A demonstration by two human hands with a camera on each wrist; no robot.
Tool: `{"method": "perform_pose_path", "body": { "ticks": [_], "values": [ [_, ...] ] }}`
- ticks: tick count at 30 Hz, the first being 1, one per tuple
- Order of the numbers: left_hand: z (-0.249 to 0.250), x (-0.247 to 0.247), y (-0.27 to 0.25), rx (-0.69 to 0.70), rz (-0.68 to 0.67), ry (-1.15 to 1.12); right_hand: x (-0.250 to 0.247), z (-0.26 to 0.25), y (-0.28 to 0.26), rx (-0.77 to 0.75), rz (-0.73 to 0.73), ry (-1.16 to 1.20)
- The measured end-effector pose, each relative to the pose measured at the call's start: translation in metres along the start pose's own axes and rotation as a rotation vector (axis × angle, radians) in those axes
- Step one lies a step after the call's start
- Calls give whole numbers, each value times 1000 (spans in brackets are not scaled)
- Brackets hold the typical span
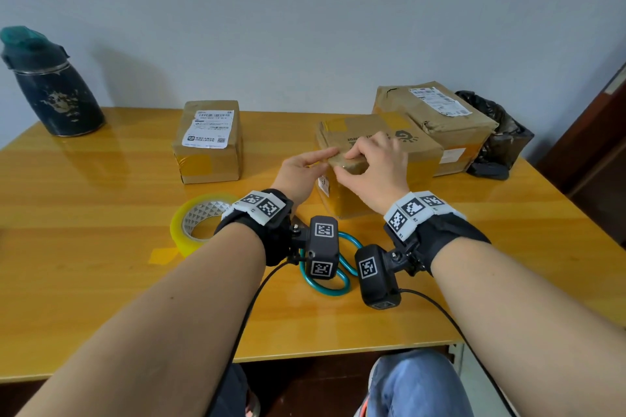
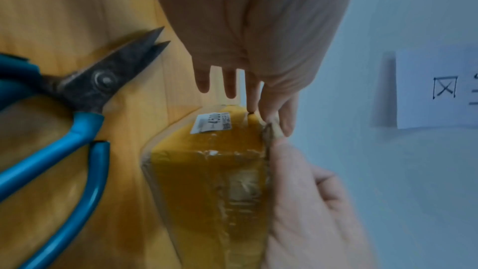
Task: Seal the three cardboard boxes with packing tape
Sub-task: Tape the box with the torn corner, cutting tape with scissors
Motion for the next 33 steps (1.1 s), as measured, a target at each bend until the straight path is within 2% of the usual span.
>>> {"method": "perform_pose_path", "body": {
  "ticks": [3,8,11,14,17,22,28,31,33],
  "values": [
    [4,-6,4,2,73,-20,0,-1,0,2,11,-21],
    [3,-8,12,32,64,212,4,-5,3,-20,66,-120],
    [6,-8,17,126,106,363,8,-9,0,-38,118,-152],
    [7,-3,19,203,60,482,8,-9,-5,-61,181,-114],
    [2,2,17,231,33,578,9,-6,-6,-61,153,-141],
    [3,2,14,234,22,581,11,-13,-4,-46,143,-199],
    [10,-2,11,243,-30,504,0,-3,-7,-148,-3,-97],
    [4,0,14,240,4,455,-5,10,-13,-162,-81,-104],
    [-1,5,15,293,35,509,-6,14,-14,-168,-107,-132]
  ]
}}
Point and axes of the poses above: each hand's wrist, its own y-axis towards the middle knuckle, its own x-axis out of the palm, z = x × y, the point moved 5 cm from there along y, towards the middle knuckle, and after that the axes turned 9 degrees about -x, right-handed, at the moved point
